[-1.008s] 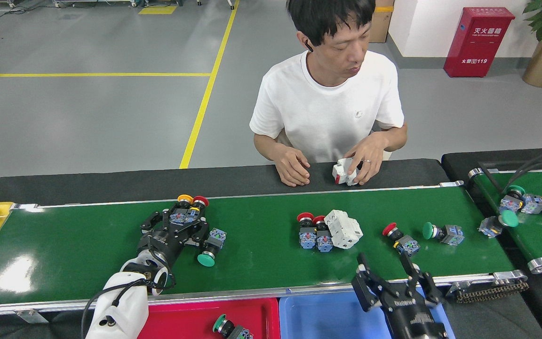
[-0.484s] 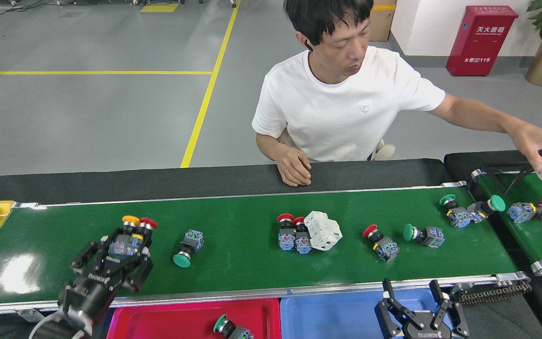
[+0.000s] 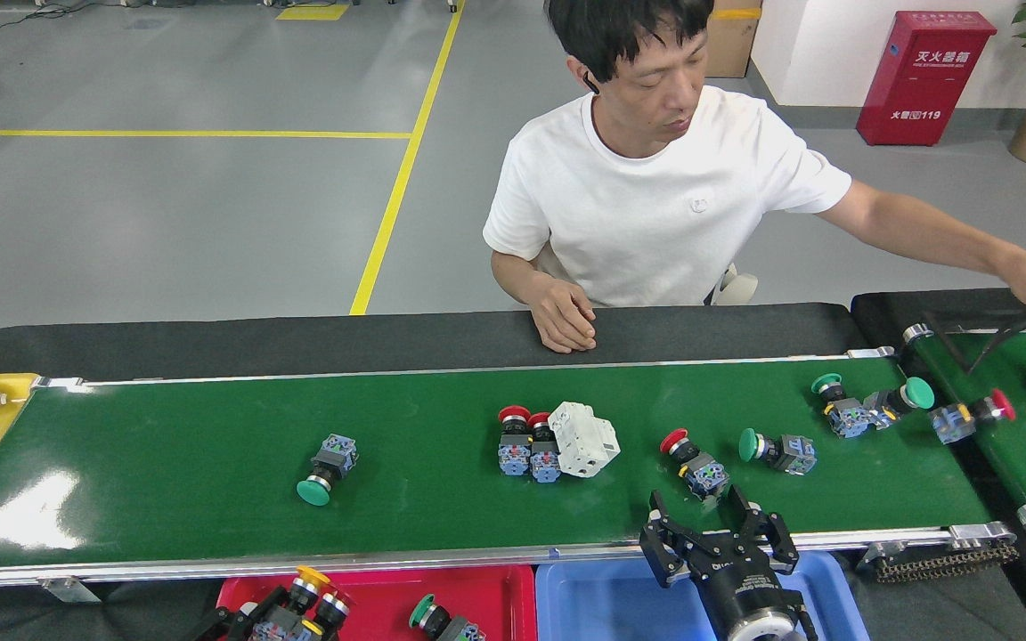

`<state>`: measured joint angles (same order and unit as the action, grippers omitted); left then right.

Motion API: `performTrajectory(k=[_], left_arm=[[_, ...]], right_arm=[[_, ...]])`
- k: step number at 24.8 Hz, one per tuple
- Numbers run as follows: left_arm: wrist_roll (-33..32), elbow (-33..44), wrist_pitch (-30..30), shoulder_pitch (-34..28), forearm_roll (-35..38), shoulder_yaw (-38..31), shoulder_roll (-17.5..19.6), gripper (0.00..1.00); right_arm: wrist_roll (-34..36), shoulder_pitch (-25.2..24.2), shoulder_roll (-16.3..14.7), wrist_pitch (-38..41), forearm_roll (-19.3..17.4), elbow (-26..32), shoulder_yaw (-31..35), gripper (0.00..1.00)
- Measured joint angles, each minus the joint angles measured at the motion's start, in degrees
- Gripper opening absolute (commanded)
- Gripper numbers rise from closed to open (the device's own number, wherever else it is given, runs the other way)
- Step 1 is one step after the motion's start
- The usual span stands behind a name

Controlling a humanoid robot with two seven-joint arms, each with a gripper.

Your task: Pick switch part from conveyor to tray

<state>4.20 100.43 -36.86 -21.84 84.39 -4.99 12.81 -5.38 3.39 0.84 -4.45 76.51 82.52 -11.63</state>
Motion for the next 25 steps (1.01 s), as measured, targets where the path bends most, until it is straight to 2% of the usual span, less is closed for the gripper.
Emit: performTrajectory(k=[2,4,5,6,7,9,12,16,18,21,23,25], left_arm=[[0.13,0.0,-0.16,0.13,-0.02,-0.28,-0.29,1.0],[0.17,-0.1,-0.2,0.72,-0.33,-1.73,-1.95,1.0],[0.18,-0.19,0.11,1.07,-0.43,-3.29,-3.24,1.0],[0.2,-0.42,0.51,1.52,-0.48,-5.98,-5.07,1.0],[0.28,-0.71,0.83,1.85,-0.5,-8.38,-6.29,1.0],[0.27,-1.69,1.2,3.03,-0.6,-13.75,-9.09,1.0],[-1.17,-4.2,2.8,4.42,-0.66,-19.7,-11.42,1.0],[-2.79,-10.39,5.46,6.5,-0.69,-24.49,-11.26,1.0],[-3.12,-12.47,6.08,7.34,-0.83,-25.79,-10.22,1.0],[-3.19,-12.64,6.45,7.67,-1.35,-26.09,-9.95,1.0],[-3.22,-11.84,6.65,9.08,-1.31,-25.9,-9.95,1.0],[-3.22,-11.81,7.25,11.95,-0.48,-25.27,-9.81,1.0]], right_arm=[[-0.01,2.47,0.32,-0.86,0.12,-2.45,-1.09,0.85],[-0.02,4.65,0.34,-1.22,0.2,-4.39,-2.9,0.67],[-0.08,5.36,0.34,-1.37,0.1,-4.92,-3.43,0.54],[-0.13,5.83,0.34,-1.47,-0.07,-5.18,-3.75,0.28],[-0.13,6.02,0.34,-1.26,-0.14,-5.29,-3.86,0.22],[-0.12,6.14,0.34,0.18,-0.21,-5.37,-3.97,0.16],[-0.83,6.21,0.34,3.27,-0.34,-5.35,-4.01,0.15],[-1.86,6.02,0.49,6.42,-1.23,-4.07,-4.02,0.14],[-2.68,4.58,0.47,9.44,-3.82,0.16,-4.01,0.14],[-5.72,-1.01,-0.06,15.67,-7.64,8.96,-4.02,0.15],[-6.8,-5.09,-0.46,21.27,-8.77,13.47,-4.01,0.15],[-7.56,-7.67,-0.04,27.51,-8.96,14.71,-4.65,0.2]])
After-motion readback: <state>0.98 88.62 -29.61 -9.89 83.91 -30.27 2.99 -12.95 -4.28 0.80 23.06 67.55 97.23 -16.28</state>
